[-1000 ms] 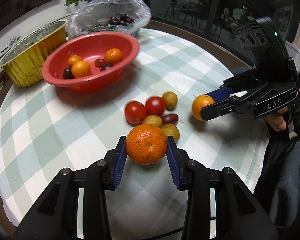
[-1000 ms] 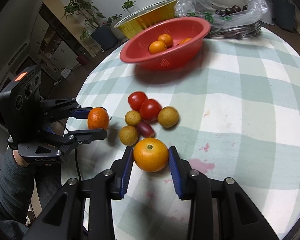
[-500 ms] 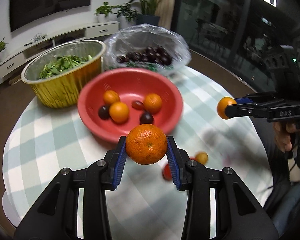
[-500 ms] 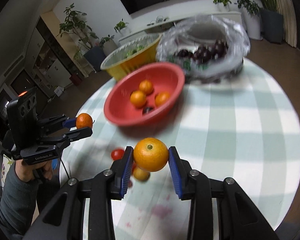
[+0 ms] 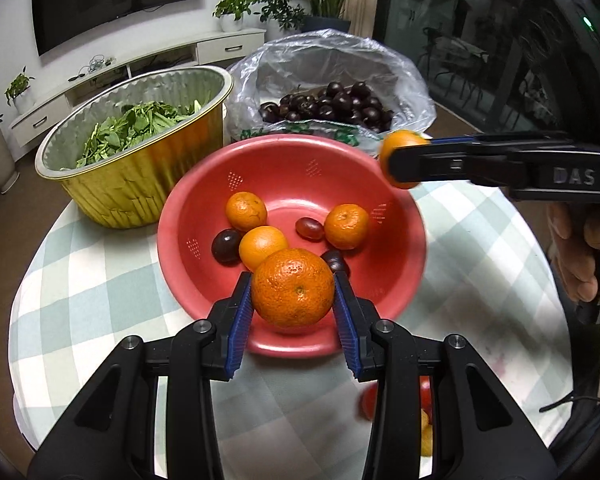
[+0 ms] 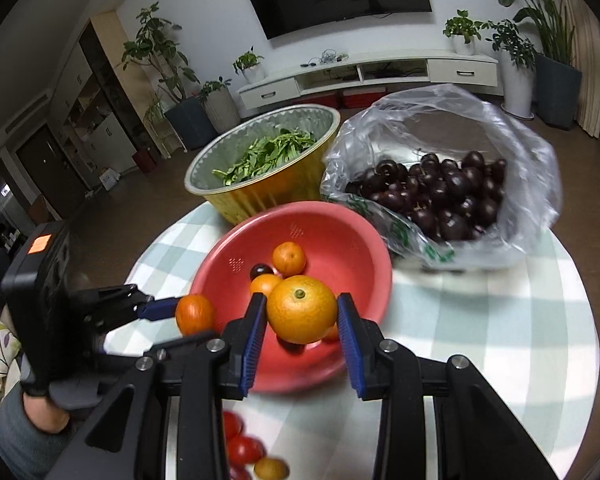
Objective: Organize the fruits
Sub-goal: 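Carry the orange and tangerine in both tools over the red bowl, then open both tools to drop the orange and tangerine into the red bowl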
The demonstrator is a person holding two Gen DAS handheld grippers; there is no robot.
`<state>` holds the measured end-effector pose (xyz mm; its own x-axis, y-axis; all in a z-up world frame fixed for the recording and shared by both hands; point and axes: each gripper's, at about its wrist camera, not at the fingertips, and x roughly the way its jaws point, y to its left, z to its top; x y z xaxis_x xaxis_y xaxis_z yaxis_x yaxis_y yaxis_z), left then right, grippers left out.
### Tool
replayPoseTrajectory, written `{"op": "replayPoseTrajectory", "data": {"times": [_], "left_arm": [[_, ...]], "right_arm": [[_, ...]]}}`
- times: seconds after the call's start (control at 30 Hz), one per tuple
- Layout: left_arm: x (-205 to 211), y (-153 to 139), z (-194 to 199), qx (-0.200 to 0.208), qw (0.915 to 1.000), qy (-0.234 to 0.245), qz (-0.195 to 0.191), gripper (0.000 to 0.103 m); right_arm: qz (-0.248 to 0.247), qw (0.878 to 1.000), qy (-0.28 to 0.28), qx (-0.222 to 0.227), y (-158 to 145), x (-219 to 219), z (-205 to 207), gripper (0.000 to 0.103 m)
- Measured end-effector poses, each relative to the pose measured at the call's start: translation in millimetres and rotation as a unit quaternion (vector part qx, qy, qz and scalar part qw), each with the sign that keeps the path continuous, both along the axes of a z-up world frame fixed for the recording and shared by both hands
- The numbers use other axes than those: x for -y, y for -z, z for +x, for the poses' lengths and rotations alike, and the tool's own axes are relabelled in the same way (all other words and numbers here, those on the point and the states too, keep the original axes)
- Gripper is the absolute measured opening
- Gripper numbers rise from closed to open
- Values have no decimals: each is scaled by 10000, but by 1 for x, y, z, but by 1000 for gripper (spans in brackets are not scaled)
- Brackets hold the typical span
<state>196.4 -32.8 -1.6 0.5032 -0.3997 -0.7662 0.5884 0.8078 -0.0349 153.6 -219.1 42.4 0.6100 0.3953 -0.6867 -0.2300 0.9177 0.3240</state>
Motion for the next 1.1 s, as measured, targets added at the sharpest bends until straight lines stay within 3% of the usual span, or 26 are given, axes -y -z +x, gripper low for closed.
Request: {"op": "replayPoseTrajectory", "data": {"times": [0.2,0.4,0.8,0.87,0.97,1.1], "left_arm": [[14,14,13,-88,9995,45,301,37],[19,26,20,-162,9992,83,347,37],[25,29,28,-216,9990,86,373,37],[25,29,28,-216,9991,90,357,42],[26,28,28,-190,9992,75,357,67],[24,28,27,-183,9993,44,309,69]], "right_arm": [[-274,9994,-26,-214,22,-15,40,38],[-616,9973,-83,-398,42,-26,66,38],[-999,9940,-160,-404,59,-39,80,38],[-1050,9935,-180,-392,60,-40,80,39],[-1089,9932,-191,-374,60,-43,80,39],[-1092,9931,-197,-381,60,-43,79,40]]}}
